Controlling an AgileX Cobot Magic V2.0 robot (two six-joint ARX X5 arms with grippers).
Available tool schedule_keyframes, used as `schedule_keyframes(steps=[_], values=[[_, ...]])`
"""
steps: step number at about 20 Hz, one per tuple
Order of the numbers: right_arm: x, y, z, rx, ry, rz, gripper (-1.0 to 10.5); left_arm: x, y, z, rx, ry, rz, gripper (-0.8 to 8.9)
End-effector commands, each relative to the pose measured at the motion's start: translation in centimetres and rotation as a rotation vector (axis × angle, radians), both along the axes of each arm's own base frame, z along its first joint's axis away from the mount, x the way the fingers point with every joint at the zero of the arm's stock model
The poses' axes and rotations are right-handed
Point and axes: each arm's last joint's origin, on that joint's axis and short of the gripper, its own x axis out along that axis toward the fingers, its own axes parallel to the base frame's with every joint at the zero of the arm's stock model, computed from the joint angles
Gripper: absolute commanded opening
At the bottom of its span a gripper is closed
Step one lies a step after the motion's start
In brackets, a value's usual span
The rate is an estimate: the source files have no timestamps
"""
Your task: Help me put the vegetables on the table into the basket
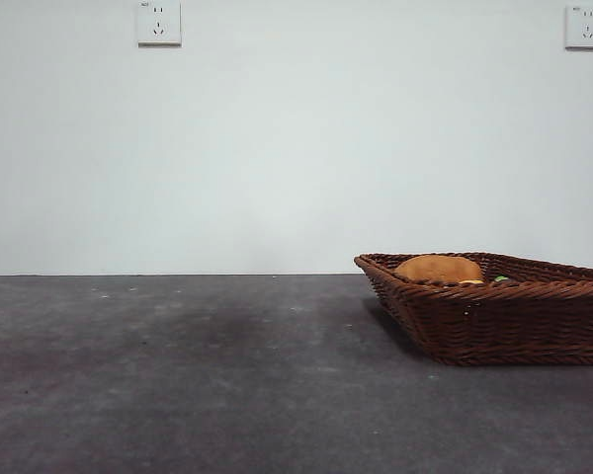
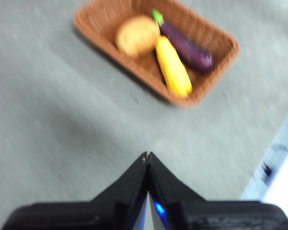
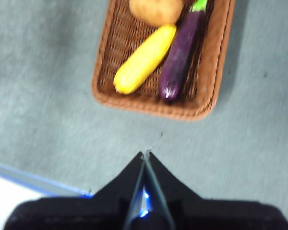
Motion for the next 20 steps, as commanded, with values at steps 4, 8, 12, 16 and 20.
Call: schedule_keyframes(steps=[4,8,12,16,20], values=[[2.6,-0.1,-0.5,-0.007,-0.033,0.002,0.0,0.9,2.3,2.3,-0.010,-0.265,0.141,-0.04],[4.5,-0.2,-0.6,-0.011,-0.115,0.001,0.0,-0.1,6.4,4.9,0.019,-0.503,0.196,-0.04],[6.0,-0.3,-0.3,-0.015,-0.214,0.001,0.0,-3.3,11.0,6.0,0.033,-0.621,0.364,-0.04],[6.6,-0.3,0.2,-0.019,-0.289,0.001,0.0,-6.5,13.2,3.1,0.056,-0.777,0.508,-0.04],[6.8,-0.3,0.4,-0.020,-0.319,0.000,0.0,-7.5,13.8,-4.0,0.043,-0.849,0.584,-0.04]])
